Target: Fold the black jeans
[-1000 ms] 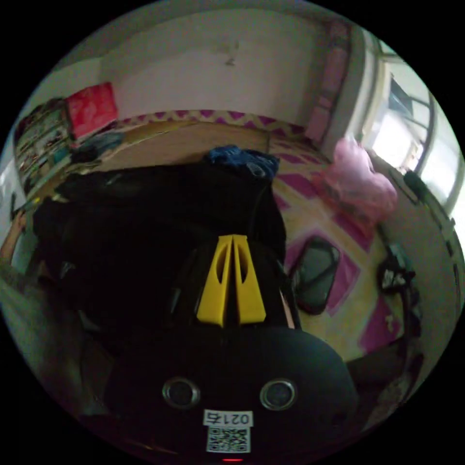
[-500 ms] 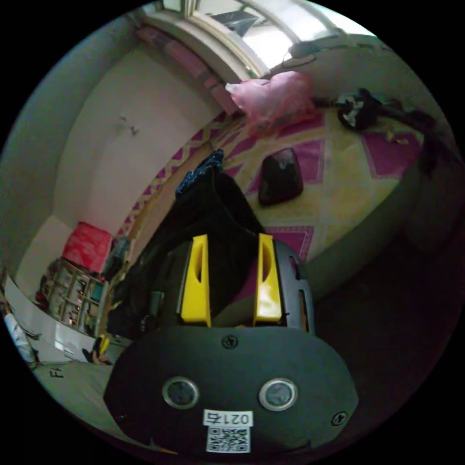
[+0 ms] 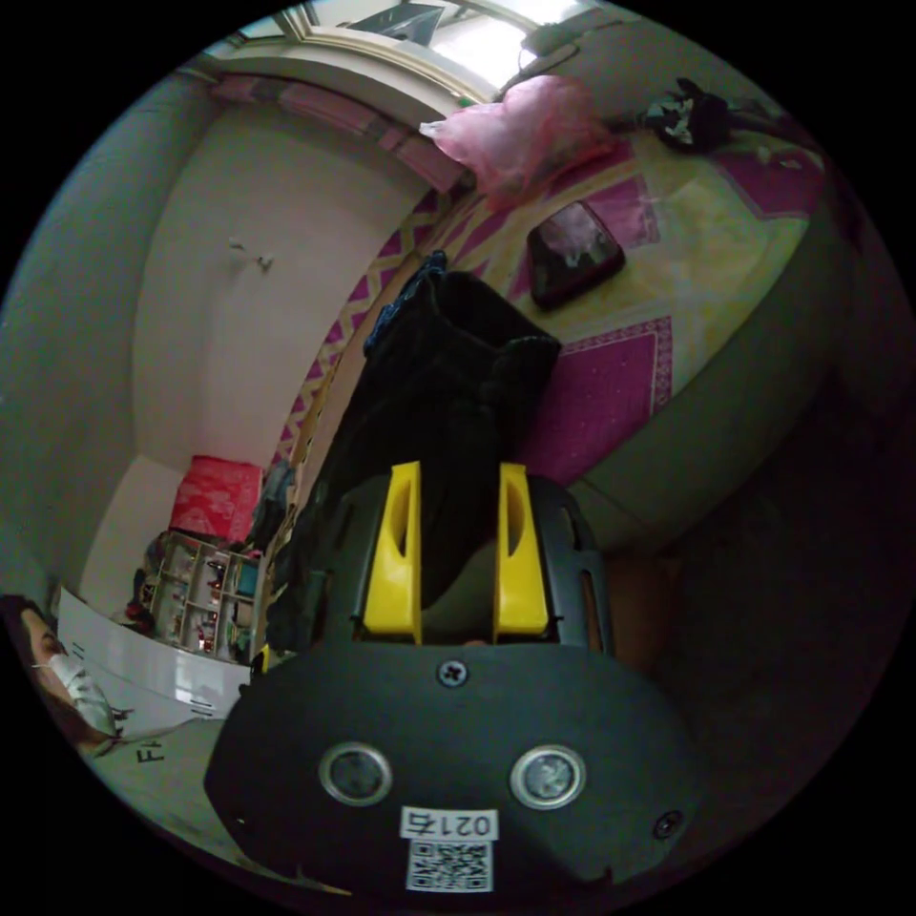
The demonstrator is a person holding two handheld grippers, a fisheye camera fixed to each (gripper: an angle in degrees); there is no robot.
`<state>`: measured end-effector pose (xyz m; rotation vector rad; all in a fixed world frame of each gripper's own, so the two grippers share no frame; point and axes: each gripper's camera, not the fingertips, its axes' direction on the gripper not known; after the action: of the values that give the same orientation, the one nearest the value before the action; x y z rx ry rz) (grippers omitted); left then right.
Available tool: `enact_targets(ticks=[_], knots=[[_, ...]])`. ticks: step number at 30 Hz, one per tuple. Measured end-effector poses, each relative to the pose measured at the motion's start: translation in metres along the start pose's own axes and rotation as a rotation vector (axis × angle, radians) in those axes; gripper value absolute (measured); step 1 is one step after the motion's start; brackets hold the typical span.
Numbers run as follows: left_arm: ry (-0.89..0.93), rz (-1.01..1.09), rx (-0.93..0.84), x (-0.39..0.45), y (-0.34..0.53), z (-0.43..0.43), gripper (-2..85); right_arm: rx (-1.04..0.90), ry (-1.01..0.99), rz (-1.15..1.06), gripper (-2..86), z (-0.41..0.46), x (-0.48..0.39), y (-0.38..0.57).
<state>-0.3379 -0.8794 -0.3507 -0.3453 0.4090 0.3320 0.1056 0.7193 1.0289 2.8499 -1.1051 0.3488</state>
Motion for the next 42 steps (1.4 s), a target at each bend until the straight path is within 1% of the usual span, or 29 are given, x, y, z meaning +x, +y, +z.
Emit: enact_targets(ticks=[2,7,10,12,15,19,23,31,34,36,37,38,39,40,41,42], knots=[[-0.006,-0.018,0.004,0.0,-0.003,-0.002,17.3,-0.007,-0.008,0.003,11.9,-0.003,-0.002,-0.007],[0.09,-0.036,0.031,0.001,-0.007,-0.014,15.4,-0.013,-0.03,0.02,11.9,-0.014,-0.001,-0.022],[0.116,-0.078,0.024,0.001,-0.014,-0.015,15.5,-0.01,-0.044,0.03,11.7,-0.019,0.001,-0.025],[0.093,-0.079,0.013,0.002,-0.018,-0.013,15.0,-0.008,-0.046,0.032,11.6,-0.021,0.002,-0.027],[0.147,-0.124,-0.002,0.001,-0.022,-0.013,14.3,-0.006,-0.054,0.038,11.5,-0.022,0.005,-0.029],[0.118,-0.037,0.043,0.02,-0.032,-0.016,13.7,-0.006,-0.066,0.046,11.4,-0.022,0.009,-0.031],[0.098,-0.084,0.009,0.012,-0.048,0.009,12.9,-0.003,-0.075,0.05,11.2,-0.018,0.014,-0.03],[0.083,-0.109,0.04,0.014,-0.061,0.037,12.0,0.001,-0.098,0.068,11.3,-0.008,0.032,-0.017],[0.04,-0.08,0.049,0.023,-0.065,0.05,11.6,0.0,-0.104,0.078,11.2,-0.002,0.039,-0.011],[0.017,-0.067,0.056,0.028,-0.068,0.061,9.7,0.0,-0.101,0.076,10.8,0.003,0.041,-0.006],[0.004,-0.09,0.058,0.029,-0.07,0.069,6.0,0.001,-0.096,0.073,9.5,0.007,0.043,-0.003],[-0.007,-0.114,0.059,0.029,-0.071,0.072,4.2,0.002,-0.093,0.072,8.9,0.009,0.044,-0.001],[-0.056,-0.16,0.054,0.027,-0.072,0.079,1.7,0.004,-0.081,0.072,5.2,0.013,0.046,0.003],[-0.038,-0.17,0.052,0.025,-0.071,0.086,0.1,0.007,-0.06,0.068,3.0,0.018,0.048,0.008],[-0.003,-0.176,0.053,0.024,-0.07,0.089,-0.1,0.006,-0.054,0.06,2.6,0.021,0.049,0.011],[0.082,-0.186,0.053,0.023,-0.067,0.095,-0.5,0.006,-0.06,0.063,1.9,0.025,0.052,0.016]])
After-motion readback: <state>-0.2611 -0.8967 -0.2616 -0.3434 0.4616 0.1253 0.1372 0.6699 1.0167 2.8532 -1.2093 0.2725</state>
